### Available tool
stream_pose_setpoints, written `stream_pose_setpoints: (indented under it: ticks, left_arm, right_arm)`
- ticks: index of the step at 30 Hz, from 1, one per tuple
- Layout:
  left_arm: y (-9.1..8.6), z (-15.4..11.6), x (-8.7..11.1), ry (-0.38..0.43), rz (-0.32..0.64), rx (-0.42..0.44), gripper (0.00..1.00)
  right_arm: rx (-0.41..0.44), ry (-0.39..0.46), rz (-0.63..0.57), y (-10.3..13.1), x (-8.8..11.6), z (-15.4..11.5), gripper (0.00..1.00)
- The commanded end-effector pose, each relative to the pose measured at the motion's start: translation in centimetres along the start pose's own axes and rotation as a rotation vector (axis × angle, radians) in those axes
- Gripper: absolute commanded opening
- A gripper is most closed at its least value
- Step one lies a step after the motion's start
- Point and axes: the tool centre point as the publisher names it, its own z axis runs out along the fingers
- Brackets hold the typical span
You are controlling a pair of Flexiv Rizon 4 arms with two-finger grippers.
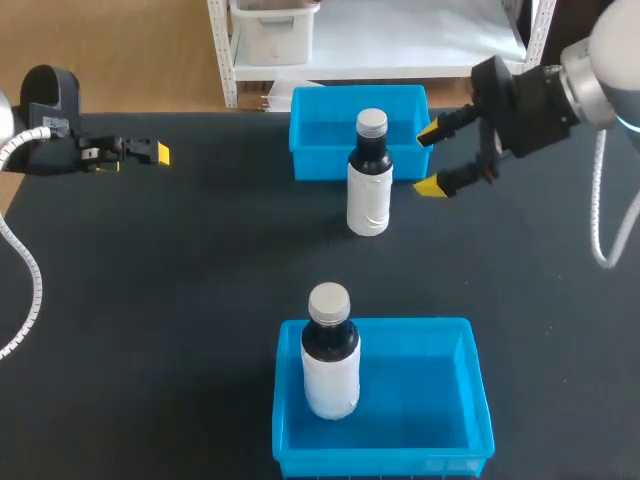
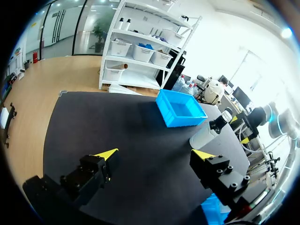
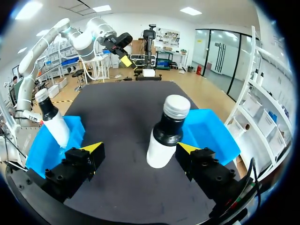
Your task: Pick up the bottle, and place it in the far bin if it is heavy, or in the near bin if it is light.
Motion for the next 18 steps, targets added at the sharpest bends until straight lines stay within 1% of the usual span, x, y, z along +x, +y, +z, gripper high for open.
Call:
stream_pose_setpoints:
  ticks: [1, 5, 10, 18]
  left_arm:
    - [0.0, 0.0, 0.0, 0.000, 0.000, 0.000, 1.00]
    - [0.0, 0.0, 0.0, 0.000, 0.000, 0.000, 1.00]
    - [0.0, 0.0, 0.0, 0.000, 0.000, 0.000, 1.00]
    - [0.0, 0.0, 0.0, 0.000, 0.000, 0.000, 1.00]
  right_arm:
    - [-0.052, -0.020, -0.003, -4.2, 0.0, 1.6, 1.00]
    - [-0.049, -0.029, -0.008, -5.2, -0.3, 2.1, 1.00]
    - [-0.059, -0.037, -0.015, -5.8, -0.6, 3.0, 1.00]
    - [-0.084, -0.046, -0.030, -5.2, -1.6, 4.2, 1.00]
